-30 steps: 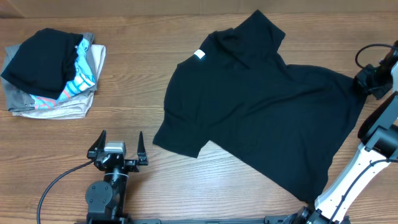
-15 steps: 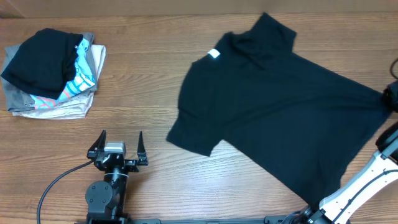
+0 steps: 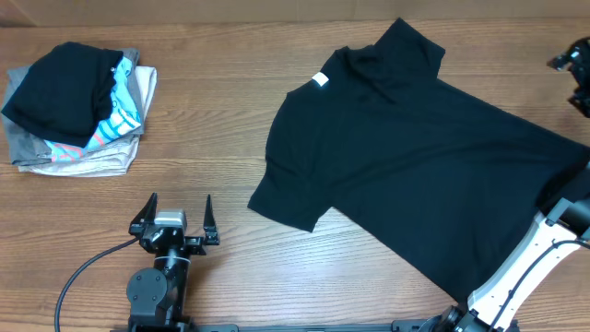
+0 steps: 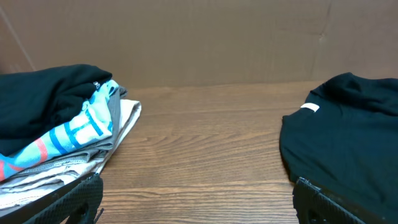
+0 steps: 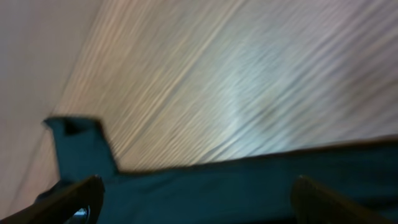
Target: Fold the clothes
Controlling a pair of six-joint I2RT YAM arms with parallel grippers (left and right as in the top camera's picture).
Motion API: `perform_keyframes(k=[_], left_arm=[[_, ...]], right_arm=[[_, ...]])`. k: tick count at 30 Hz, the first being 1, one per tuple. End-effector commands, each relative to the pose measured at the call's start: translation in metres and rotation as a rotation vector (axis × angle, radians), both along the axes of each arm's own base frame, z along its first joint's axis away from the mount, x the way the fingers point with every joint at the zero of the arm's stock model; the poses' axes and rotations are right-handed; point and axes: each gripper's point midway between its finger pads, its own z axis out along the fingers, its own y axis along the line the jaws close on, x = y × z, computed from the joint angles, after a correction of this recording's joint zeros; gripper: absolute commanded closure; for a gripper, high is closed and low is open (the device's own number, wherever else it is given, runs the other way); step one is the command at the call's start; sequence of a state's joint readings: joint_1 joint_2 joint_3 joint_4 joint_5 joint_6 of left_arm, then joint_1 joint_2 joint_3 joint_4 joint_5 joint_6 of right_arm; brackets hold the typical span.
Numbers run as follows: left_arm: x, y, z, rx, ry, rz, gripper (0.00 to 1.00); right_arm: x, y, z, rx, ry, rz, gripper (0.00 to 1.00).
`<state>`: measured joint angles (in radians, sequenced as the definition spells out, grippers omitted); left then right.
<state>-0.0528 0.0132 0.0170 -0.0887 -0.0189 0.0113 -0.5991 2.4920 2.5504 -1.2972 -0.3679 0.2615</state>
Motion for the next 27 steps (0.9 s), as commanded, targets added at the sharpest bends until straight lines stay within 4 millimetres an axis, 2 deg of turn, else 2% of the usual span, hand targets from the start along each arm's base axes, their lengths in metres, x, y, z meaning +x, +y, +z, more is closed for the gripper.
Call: perform_keyframes(k=[1,10,27], left_arm=[[0.0,-0.004,-0.001,0.018,-0.005,-0.023,0.0],[0.0,-0.004,-0.001,0.018,-0.005,-0.023,0.0],[0.0,-0.004,-0.001,0.018,-0.005,-0.023,0.0]], right_arm=[[0.01,0.027,0.028,0.017,-0.057,0.055,0.0],[0.021,0.054,0.028,0.018,-0.056,0.107,0.0],[0.021,0.054,0.028,0.018,-0.056,0.108,0.0]])
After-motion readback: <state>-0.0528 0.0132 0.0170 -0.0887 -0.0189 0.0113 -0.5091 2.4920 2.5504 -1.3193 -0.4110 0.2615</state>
